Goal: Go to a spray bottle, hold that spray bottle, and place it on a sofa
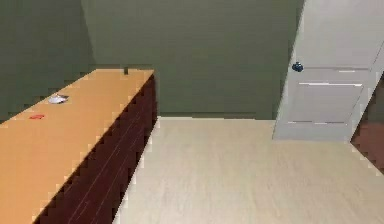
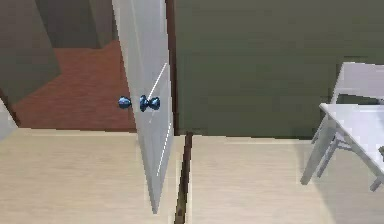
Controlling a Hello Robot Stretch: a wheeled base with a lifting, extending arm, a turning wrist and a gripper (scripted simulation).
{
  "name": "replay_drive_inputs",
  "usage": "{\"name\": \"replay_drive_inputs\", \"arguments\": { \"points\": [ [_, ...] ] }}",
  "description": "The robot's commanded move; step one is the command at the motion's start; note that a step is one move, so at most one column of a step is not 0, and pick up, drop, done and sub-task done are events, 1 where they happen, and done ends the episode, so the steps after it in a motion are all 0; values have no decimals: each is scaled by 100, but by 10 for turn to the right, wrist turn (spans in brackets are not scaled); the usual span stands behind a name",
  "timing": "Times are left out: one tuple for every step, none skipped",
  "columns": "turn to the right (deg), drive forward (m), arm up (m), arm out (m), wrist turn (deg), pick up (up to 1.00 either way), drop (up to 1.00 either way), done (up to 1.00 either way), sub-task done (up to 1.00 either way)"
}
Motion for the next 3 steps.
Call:
{"name": "replay_drive_inputs", "arguments": {
  "points": [
    [0, 30, 0, 0, 0, 0, 0, 0, 0],
    [450, 0, 0, 0, 0, 0, 0, 0, 0],
    [30, 0, 0, 0, 0, 0, 0, 0, 0]
  ]
}}
